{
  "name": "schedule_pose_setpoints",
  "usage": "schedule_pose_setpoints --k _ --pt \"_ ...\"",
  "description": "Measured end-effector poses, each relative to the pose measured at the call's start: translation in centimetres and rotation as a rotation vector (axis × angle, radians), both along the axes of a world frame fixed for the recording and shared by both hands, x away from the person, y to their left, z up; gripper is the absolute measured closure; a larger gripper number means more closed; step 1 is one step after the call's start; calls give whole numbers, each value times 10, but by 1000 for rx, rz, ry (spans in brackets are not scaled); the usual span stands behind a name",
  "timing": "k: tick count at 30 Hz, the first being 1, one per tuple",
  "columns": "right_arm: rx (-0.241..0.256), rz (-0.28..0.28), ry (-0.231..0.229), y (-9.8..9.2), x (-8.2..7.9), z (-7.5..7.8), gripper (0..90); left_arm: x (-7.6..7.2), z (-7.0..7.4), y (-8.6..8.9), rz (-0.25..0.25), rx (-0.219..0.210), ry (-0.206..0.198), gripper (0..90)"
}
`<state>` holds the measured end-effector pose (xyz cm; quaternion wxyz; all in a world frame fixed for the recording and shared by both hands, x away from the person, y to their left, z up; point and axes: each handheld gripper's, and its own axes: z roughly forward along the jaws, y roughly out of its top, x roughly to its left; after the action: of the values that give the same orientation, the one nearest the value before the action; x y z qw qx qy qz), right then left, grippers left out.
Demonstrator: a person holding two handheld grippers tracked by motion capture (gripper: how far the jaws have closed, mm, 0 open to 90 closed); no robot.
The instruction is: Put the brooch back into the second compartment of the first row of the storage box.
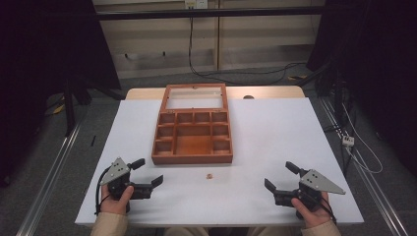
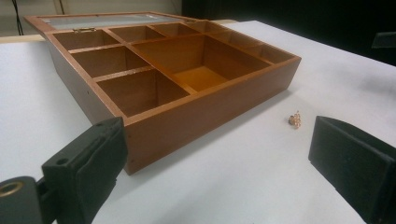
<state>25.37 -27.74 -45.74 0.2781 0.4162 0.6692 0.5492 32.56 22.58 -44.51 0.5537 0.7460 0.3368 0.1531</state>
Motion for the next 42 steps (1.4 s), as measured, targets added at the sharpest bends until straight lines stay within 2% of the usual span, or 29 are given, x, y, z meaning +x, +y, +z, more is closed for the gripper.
schedule_pose_setpoints --k 6,12,15,16,19,20,24,26,28,30,31,32,33,34,35,37,39,42 --pt "-7 2 -5 -1 0 0 33 1 1 -3 -10 -3 2 43" --pt "-3 2 -5 -1 1 1 33 2 3 -14 -51 5 15 41" --pt "-1 2 -6 -1 1 1 33 5 6 -30 -77 15 35 52" --pt "1 1 -6 -1 1 1 34 5 6 -30 -77 15 35 52" --pt "7 -4 -5 -1 1 1 34 7 11 -50 -109 12 56 52" --pt "4 -3 -7 -2 1 1 34 7 11 -50 -109 12 56 53" --pt "7 -3 -8 -2 1 2 36 10 14 -75 -149 10 83 40" --pt "7 -3 -8 -2 1 2 36 11 14 -79 -164 15 87 41" --pt "7 -2 -8 -1 1 2 37 12 13 -90 -182 37 105 79" --pt "7 -3 -8 -1 1 2 37 12 13 -94 -188 40 109 96" --pt "2 1 -11 -2 1 2 38 13 12 -100 -210 49 117 134" --pt "2 1 -11 -2 1 2 38 13 12 -100 -210 49 117 165" --pt "2 1 -11 -2 1 3 38 14 11 -104 -219 66 116 165" --pt "3 0 -10 -2 1 3 39 14 10 -108 -225 73 122 203" --pt "3 1 -11 -2 1 3 38 16 9 -114 -238 100 127 221" --pt "3 2 -11 -2 1 3 39 17 8 -118 -241 108 135 257" --pt "4 3 -10 -2 1 3 39 20 5 -127 -256 146 151 293" --pt "5 4 -10 -2 1 3 40 22 2 -133 -271 168 170 360"
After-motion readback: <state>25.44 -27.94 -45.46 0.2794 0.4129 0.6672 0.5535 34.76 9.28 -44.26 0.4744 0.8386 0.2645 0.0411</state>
